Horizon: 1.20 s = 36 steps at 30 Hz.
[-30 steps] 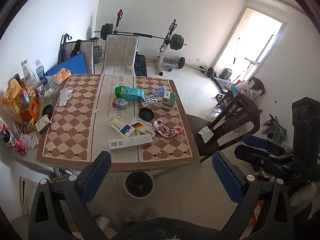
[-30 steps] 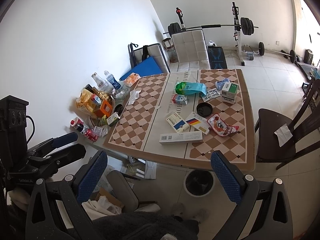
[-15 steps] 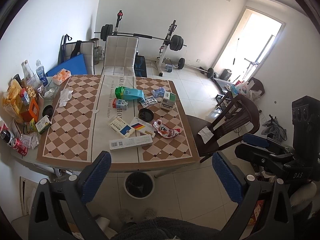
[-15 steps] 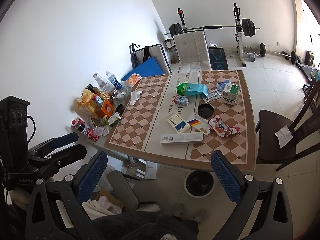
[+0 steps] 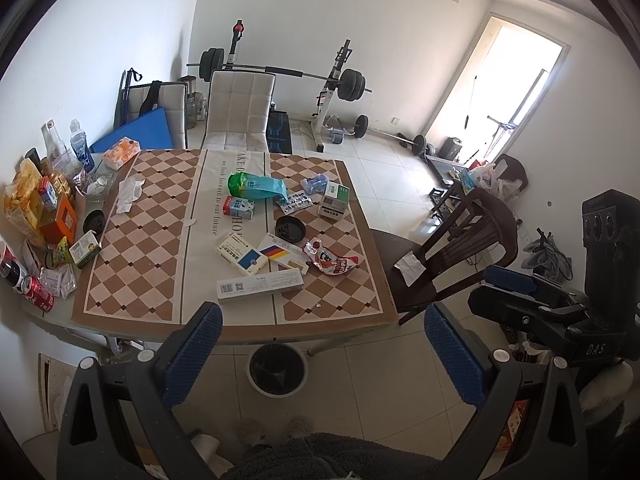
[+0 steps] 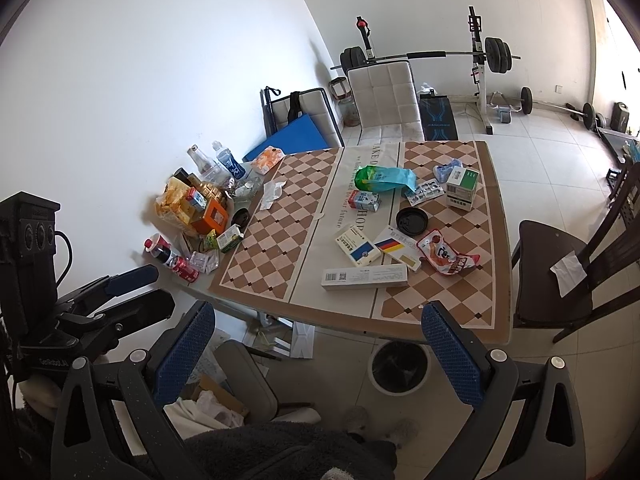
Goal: Collect trash
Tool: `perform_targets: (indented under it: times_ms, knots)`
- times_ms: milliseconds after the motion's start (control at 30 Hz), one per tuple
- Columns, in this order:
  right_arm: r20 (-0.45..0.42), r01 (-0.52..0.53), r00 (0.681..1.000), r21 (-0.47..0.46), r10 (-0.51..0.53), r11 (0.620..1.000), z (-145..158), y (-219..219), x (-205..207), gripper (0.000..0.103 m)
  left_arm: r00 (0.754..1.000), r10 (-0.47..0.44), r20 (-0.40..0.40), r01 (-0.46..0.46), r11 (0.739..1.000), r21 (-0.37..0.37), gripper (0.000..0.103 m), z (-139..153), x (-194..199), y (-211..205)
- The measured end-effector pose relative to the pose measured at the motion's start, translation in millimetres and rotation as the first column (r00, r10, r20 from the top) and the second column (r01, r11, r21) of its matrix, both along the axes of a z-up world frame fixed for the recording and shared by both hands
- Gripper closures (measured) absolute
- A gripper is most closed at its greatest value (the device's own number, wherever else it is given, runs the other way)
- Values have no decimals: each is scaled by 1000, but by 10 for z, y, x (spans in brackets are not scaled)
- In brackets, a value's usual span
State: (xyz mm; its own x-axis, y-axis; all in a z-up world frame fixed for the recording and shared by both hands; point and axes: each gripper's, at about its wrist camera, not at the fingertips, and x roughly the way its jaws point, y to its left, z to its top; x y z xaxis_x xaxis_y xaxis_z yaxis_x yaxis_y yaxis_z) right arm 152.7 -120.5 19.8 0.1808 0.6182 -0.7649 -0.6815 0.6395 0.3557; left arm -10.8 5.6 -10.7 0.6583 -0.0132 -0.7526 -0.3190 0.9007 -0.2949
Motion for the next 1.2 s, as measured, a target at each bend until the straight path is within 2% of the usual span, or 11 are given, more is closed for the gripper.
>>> perform_targets:
  times_ms: [700, 800, 833, 900, 967, 1033, 1100, 1200]
  knots:
    - [-11, 14, 1000, 8, -14, 1000, -14, 2, 1, 0, 1000, -21, -6, 21, 1000, -5, 0, 25, 87, -54]
    - [-28, 50, 998, 9, -50, 999, -74, 25, 34, 0, 1000, -4, -27, 5, 999, 54, 0, -72, 208, 0]
    - [-30, 69, 997, 1, -69, 998, -108, 31, 59, 0, 999, 12, -48, -7, 994, 106, 0, -153, 280, 37]
    - [-31, 117, 992, -33, -119, 993, -215, 48, 142, 0, 996, 35, -87, -14, 973, 230, 0, -331, 458, 99]
    - [-46, 161, 985, -73, -165, 984, -377, 80, 252, 0, 989, 53, -140, 1, 934, 358, 0, -597, 660, 204]
    - [-52, 209, 975, -130, -217, 969, -601, 109, 419, 0, 977, 45, -207, 52, 896, 440, 0, -932, 893, 300]
    - [-65, 240, 964, -186, -256, 953, -892, 143, 613, 0, 953, 21, -301, 137, 860, 491, 0, -1330, 1130, 402]
    - [-115, 251, 950, -266, -289, 931, -1401, 197, 931, 0, 891, -38, -453, 296, 804, 515, 0, -1923, 1482, 455]
